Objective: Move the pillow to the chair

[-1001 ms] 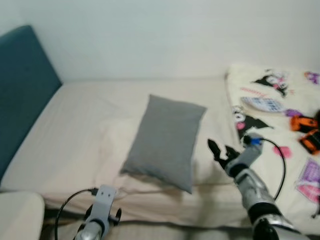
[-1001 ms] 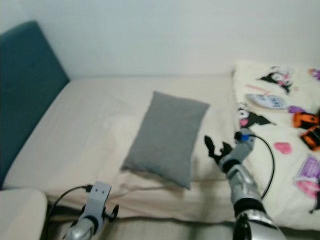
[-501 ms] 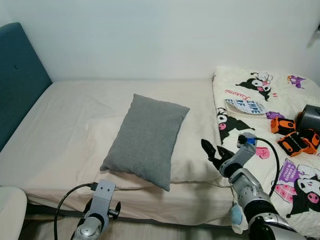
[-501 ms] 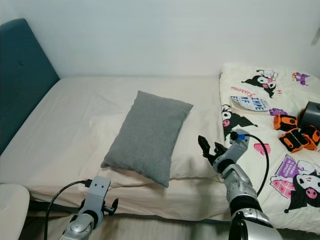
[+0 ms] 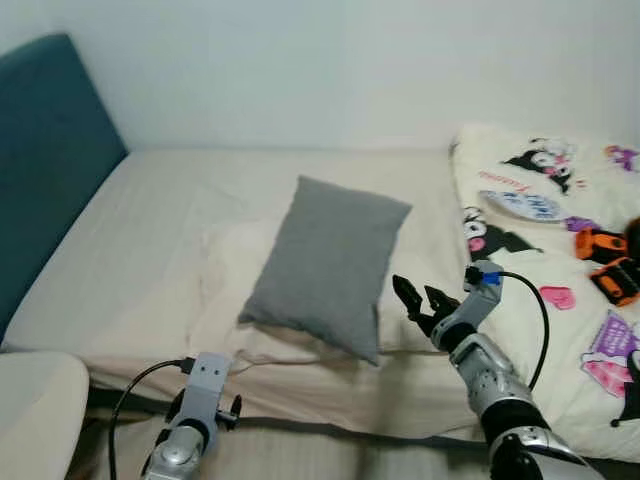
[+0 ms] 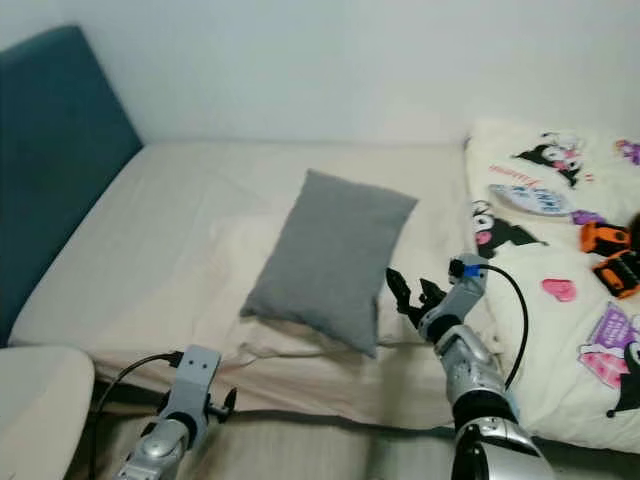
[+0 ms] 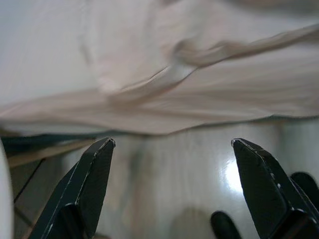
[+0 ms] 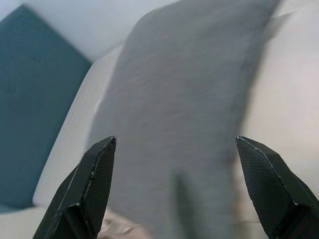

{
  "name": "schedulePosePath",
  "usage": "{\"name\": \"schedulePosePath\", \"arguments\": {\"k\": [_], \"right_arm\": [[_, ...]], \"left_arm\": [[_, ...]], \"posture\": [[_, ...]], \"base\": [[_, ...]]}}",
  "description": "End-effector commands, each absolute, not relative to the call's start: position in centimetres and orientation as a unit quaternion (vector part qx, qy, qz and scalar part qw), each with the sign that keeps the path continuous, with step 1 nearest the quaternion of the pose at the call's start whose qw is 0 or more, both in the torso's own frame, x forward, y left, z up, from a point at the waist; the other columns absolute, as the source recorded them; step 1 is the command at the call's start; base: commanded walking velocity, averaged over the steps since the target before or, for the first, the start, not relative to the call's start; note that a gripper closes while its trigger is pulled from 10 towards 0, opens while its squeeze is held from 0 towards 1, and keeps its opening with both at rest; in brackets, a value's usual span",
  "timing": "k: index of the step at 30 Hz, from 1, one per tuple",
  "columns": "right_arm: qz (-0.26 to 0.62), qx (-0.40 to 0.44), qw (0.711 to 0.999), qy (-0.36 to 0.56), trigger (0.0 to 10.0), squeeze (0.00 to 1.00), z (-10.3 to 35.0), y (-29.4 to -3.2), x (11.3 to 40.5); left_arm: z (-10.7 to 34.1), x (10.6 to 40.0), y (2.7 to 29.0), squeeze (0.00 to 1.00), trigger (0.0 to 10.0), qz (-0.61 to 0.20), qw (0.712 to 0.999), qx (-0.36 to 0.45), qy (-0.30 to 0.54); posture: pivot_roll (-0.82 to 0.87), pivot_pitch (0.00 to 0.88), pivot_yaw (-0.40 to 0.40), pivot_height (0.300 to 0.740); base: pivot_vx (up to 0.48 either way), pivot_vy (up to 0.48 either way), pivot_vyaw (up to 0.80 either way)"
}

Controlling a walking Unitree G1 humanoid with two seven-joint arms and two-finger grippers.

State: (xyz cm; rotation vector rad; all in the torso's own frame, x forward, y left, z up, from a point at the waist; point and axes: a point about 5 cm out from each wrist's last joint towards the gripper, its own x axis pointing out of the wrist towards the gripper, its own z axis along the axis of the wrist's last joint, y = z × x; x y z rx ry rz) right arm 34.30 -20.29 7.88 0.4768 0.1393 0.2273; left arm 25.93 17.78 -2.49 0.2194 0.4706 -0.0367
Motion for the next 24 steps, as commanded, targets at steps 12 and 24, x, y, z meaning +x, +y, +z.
{"name": "schedulePosePath", "arguments": {"k": [12, 24], "right_arm": [[0.086, 0.247, 0.963, 0.069, 10.0, 0.00, 8.8, -21.3, 35.0], [0.067, 0.264, 0.960, 0.055, 10.0, 0.00, 9.3, -22.7, 35.0]], "left_arm": [[-1.4, 26.9, 17.8, 0.00, 10.0, -0.021, 0.975, 0.100, 0.200], [0.2, 28.1, 17.8, 0.00, 10.0, -0.023, 0.983, 0.093, 0.156]], "posture": [[-0.21, 0.102, 0.066, 0.633], [-0.21, 0.113, 0.074, 0.593]], "base": [[0.000, 0.000, 0.00], [0.000, 0.000, 0.00]]}}
